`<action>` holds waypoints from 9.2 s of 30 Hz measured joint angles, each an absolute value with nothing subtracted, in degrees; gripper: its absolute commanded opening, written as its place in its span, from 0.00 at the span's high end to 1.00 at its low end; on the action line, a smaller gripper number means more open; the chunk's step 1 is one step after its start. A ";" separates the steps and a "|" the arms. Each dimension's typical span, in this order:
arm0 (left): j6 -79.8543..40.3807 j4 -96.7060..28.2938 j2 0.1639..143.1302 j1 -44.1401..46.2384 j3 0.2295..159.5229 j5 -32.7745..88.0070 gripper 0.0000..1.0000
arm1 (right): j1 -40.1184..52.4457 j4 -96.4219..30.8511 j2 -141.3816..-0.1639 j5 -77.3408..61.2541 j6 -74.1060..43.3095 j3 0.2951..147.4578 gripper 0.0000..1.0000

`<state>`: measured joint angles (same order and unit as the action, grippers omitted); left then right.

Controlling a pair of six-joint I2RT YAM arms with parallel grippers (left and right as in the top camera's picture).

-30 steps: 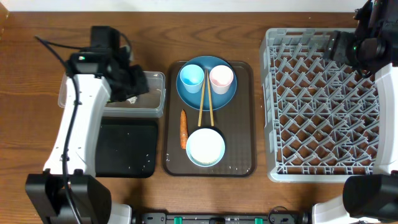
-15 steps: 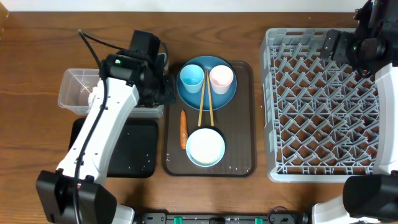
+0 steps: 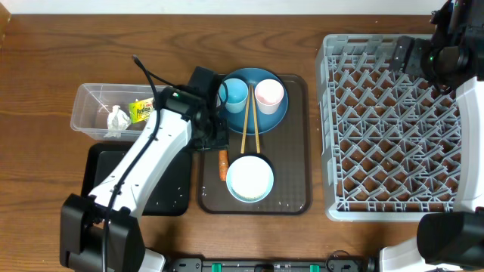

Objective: Sort waste into correct bins and load items into the dishwasher rack
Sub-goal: 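Reach the left gripper down toward the orange carrot, then close the left gripper on the carrot and lift it, then carry the carrot left and release it onto the black tray, then reach the left gripper to the rim of the light-blue rice bowl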

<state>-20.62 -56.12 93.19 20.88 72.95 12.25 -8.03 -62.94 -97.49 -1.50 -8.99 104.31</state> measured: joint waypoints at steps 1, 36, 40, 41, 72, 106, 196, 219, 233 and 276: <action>-20.78 -55.27 93.19 20.97 72.49 12.19 0.60 | -8.03 -62.92 -97.49 -1.50 -8.99 104.31 0.01; -25.58 -38.06 93.19 29.17 59.42 2.24 0.59 | -8.03 -62.94 -97.49 -1.50 -8.99 104.31 0.01; -26.81 -38.06 93.25 29.15 59.42 0.45 0.59 | -8.03 -62.94 -97.49 -1.50 -8.99 104.31 0.01; -27.03 -38.06 93.34 29.15 59.42 0.05 0.59 | -8.03 -62.92 -97.49 -1.50 -8.99 104.31 0.01; -27.92 -36.99 98.04 29.15 59.42 -0.91 0.49 | -8.03 -62.94 -97.49 -1.50 -8.99 104.31 0.01; -28.49 -35.09 102.45 30.22 59.42 -0.86 0.76 | -8.03 -62.92 -97.49 -1.50 -8.99 104.31 0.01; -25.71 -53.54 71.90 -2.44 62.54 14.15 0.60 | -8.03 -62.92 -97.49 -1.50 -8.99 104.31 0.01; -24.84 -37.98 85.62 38.17 63.40 10.52 0.64 | -8.03 -62.92 -97.49 -1.50 -8.99 104.31 0.01; -18.00 -48.03 95.29 42.61 75.05 9.87 0.63 | -8.03 -62.92 -97.49 -1.50 -8.99 104.31 0.01; -17.82 -48.99 106.39 53.43 73.80 3.40 0.63 | -8.03 -62.92 -97.49 -1.50 -8.99 104.31 0.01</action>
<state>-17.82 -48.99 106.39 53.43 73.80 3.40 -8.03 -62.92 -97.49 -1.50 -8.99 104.31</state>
